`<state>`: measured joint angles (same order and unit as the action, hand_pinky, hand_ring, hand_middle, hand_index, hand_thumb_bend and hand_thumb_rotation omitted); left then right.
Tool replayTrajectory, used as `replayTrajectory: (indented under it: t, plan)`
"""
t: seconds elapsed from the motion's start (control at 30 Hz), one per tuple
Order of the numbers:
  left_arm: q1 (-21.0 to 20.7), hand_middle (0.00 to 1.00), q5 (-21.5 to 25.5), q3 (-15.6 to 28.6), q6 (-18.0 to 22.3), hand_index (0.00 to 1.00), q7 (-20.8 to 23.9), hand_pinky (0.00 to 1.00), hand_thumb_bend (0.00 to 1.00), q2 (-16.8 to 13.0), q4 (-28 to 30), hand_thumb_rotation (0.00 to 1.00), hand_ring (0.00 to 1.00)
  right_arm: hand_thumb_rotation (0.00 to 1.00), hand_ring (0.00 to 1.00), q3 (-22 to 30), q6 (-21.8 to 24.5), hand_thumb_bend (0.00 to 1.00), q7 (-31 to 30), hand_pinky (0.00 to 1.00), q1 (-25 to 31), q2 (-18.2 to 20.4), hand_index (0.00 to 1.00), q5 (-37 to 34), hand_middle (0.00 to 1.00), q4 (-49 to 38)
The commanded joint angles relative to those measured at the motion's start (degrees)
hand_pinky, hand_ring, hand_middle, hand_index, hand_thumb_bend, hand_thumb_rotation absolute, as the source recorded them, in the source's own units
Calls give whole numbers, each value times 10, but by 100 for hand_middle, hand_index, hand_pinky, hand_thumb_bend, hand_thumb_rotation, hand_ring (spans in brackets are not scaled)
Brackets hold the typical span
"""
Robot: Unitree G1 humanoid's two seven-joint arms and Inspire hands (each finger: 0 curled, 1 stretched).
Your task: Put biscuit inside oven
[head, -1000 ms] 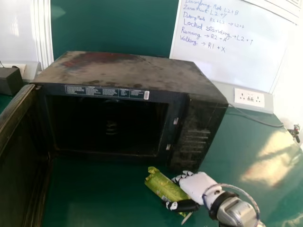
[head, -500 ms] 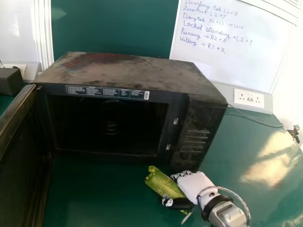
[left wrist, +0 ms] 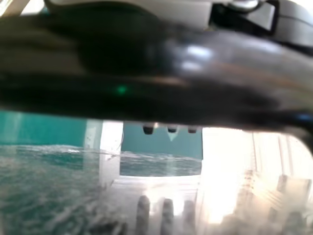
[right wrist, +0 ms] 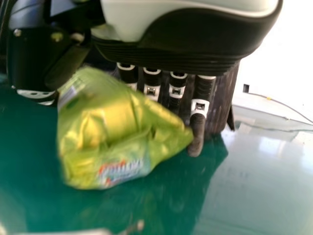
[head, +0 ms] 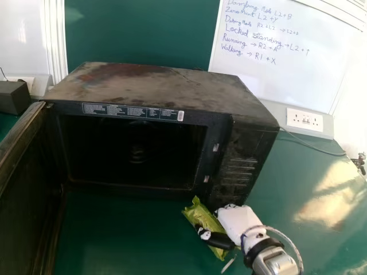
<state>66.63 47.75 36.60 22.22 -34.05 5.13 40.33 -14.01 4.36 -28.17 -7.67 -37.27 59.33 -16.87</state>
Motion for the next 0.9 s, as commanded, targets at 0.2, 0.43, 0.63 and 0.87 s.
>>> replayTrajectory:
  t: [0.2,0.43,0.63,0.87]
  plan:
    - [9,84,-13,-18,5,81,31,74,74,16,16,50,77,0,42,3,-1,50,-10,11,24,-2,44,-17,49,0]
    - [19,84,-3,-27,-1,81,37,73,75,13,20,47,76,0,42,9,0,50,-9,10,22,0,49,-37,48,-3]
    - [16,83,0,-24,-1,80,37,63,76,7,16,45,75,0,42,15,8,50,-5,11,17,16,49,-65,48,-5]
    - [15,81,8,-22,-6,81,39,63,74,1,11,48,74,0,42,23,-4,50,-10,11,9,19,49,-112,48,-24]
